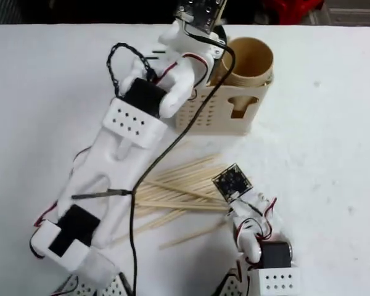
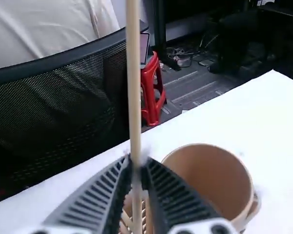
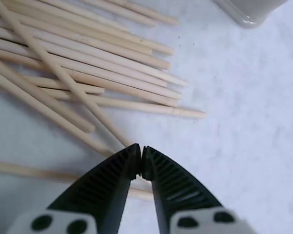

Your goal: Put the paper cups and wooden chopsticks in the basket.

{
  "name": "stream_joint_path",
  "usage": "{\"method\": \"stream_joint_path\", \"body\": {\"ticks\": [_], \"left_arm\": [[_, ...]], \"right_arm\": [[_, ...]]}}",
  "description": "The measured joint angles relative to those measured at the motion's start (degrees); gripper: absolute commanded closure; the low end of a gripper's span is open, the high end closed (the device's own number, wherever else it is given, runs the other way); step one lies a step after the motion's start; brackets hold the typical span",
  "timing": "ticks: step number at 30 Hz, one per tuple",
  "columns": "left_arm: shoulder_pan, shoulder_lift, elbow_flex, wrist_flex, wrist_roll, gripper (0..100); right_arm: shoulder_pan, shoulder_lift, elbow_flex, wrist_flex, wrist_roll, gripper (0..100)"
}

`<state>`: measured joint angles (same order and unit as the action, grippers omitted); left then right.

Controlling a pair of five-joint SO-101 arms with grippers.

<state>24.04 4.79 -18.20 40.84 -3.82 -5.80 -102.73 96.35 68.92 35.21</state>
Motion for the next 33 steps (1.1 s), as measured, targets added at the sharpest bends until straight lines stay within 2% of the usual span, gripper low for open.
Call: {"method": "stream_joint_path", "body": {"ticks": [7,12,24,29,33], "left_arm": [[0.0,0.97,0.0,-1.14,0.0,97],[0.0,0.97,0.0,-1.23,0.0,91],[-0.18,0.97,0.0,-0.97,0.0,92],[-1.23,0.26,-0.44,5.45,0.0,92],[-6.42,-4.92,-0.44,13.63,0.0,92]], "right_arm": [[0.0,0.0,0.0,0.0,0.0,97.8],[0.0,0.0,0.0,0.0,0.0,97.8],[0.0,0.0,0.0,0.0,0.0,97.8],[0.0,0.0,0.0,0.0,0.0,97.8],[0.0,0.0,0.0,0.0,0.0,97.8]]}}
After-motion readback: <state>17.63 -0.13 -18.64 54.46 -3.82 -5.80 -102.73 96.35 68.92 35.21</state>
